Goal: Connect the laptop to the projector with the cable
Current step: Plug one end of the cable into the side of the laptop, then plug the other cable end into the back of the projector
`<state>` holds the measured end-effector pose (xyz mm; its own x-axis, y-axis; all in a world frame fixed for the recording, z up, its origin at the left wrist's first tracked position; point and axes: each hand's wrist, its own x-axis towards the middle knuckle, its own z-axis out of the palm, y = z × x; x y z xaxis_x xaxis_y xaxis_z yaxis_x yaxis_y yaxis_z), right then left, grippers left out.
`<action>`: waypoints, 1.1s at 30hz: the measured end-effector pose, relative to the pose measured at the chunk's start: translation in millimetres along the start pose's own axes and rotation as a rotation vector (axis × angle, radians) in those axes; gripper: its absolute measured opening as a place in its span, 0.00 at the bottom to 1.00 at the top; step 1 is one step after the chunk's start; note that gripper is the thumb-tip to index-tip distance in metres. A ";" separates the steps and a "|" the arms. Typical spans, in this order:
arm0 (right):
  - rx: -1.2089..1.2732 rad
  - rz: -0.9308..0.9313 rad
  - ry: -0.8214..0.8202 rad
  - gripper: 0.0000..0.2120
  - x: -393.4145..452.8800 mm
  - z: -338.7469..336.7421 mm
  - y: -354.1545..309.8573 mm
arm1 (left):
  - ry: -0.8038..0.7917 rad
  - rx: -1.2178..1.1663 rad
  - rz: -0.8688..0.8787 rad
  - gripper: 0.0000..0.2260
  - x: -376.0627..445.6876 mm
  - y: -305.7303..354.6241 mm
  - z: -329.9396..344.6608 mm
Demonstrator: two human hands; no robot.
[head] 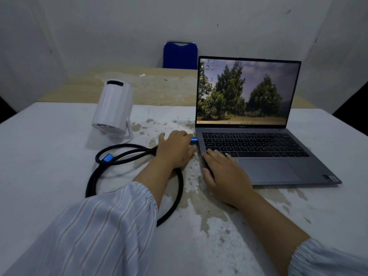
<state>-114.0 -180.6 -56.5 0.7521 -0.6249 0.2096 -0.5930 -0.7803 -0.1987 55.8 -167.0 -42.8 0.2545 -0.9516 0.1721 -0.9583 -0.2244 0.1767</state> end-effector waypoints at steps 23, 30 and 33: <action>0.237 -0.194 -0.117 0.15 11.7 -10.3 -106.7 | 0.329 -0.124 -0.460 0.20 -145.5 -76.7 -50.0; 0.249 -0.235 -0.140 0.16 13.8 1.1 -132.1 | 0.182 -0.116 -0.697 0.12 -153.9 -95.2 -42.1; 0.243 -0.259 -0.108 0.16 12.5 5.3 -141.0 | 0.138 -0.156 -0.705 0.10 -154.8 -98.4 -45.5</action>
<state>-19.5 -78.2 -30.9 0.9018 -0.3914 0.1831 -0.3033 -0.8752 -0.3769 116.7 12.0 -42.8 0.8276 -0.5548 0.0849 -0.5339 -0.7315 0.4241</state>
